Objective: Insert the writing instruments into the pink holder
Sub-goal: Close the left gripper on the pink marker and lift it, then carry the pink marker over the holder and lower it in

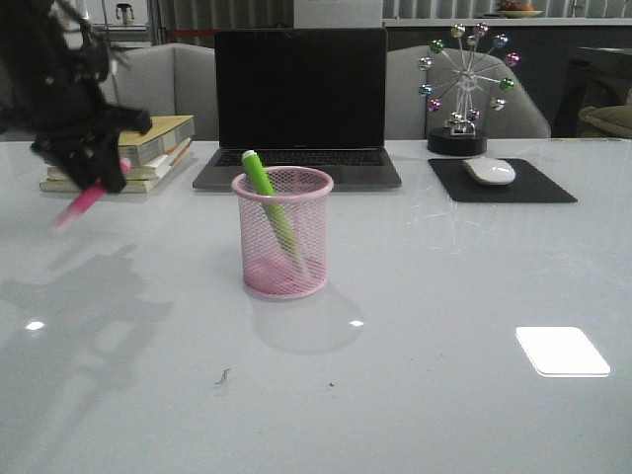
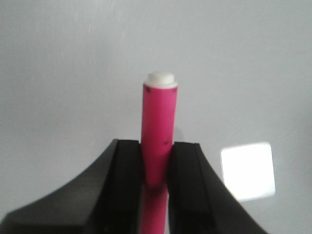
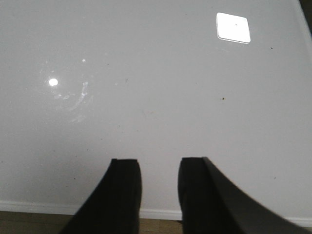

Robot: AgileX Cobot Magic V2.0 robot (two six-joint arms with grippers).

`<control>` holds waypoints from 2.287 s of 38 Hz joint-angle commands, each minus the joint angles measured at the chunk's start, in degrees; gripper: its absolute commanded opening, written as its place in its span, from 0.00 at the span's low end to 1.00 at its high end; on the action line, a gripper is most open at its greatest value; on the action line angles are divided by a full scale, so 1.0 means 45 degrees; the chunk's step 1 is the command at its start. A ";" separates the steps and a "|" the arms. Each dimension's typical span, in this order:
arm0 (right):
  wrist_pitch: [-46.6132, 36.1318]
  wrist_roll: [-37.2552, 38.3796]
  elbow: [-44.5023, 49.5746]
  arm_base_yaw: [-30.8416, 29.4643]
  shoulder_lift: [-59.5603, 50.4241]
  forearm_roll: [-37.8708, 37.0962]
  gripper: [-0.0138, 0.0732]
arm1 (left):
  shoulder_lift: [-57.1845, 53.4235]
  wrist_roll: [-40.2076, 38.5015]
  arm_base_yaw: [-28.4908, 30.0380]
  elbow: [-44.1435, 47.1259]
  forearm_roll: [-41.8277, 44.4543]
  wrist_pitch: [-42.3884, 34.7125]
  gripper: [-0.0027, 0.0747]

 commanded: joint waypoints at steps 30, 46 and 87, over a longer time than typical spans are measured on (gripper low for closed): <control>-0.0348 -0.0023 -0.0350 -0.0069 0.0016 -0.0406 0.54 | -0.4461 0.0099 -0.3907 0.1225 -0.1577 -0.8547 0.15; 0.0302 -0.0023 -0.0350 -0.0069 0.0016 -0.1322 0.54 | -0.5644 -0.0022 -0.5879 0.7717 -0.2437 -1.7239 0.15; 0.0597 -0.0023 -0.0350 -0.0069 0.0016 -0.2070 0.54 | -0.5618 -0.0047 -0.6900 1.1162 -0.2959 -2.0216 0.46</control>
